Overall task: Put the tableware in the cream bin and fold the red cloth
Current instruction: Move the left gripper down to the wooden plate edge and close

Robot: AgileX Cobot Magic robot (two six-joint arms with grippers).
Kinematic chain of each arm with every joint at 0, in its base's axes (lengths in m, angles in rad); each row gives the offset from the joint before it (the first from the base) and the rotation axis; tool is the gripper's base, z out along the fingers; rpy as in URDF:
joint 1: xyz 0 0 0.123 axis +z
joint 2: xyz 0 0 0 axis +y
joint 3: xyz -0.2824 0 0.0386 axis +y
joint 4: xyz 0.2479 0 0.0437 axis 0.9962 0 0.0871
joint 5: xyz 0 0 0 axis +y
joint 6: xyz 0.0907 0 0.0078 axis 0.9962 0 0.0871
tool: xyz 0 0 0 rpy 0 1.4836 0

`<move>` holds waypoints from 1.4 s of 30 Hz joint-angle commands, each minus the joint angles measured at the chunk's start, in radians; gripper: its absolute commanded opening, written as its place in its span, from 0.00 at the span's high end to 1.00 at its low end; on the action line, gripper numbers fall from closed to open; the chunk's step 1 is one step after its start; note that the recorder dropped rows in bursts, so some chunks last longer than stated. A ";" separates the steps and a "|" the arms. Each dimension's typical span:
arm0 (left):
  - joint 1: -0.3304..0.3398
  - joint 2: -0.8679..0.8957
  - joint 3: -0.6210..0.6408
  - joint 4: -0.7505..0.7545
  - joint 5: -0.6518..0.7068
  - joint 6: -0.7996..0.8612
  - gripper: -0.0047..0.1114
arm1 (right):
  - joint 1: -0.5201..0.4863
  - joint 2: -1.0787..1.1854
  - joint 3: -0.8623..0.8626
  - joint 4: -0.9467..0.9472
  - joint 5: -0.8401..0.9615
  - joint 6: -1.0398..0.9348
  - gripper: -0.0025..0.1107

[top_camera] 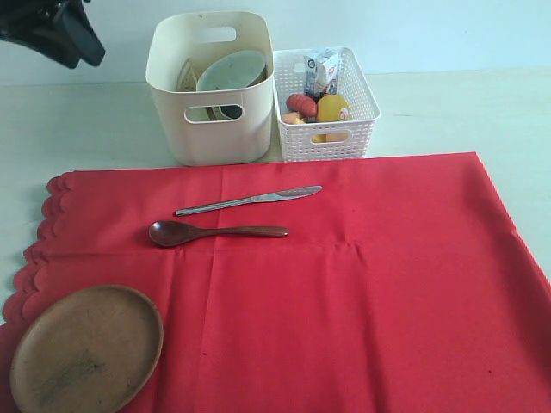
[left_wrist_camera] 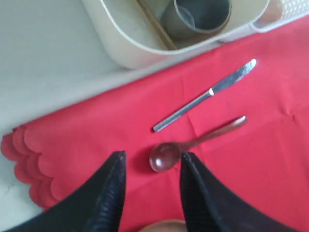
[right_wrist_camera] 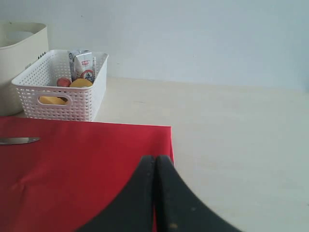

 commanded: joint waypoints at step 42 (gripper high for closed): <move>0.155 -0.271 1.132 -0.091 -0.409 0.016 0.63 | -0.006 -0.007 0.005 0.000 -0.007 0.003 0.98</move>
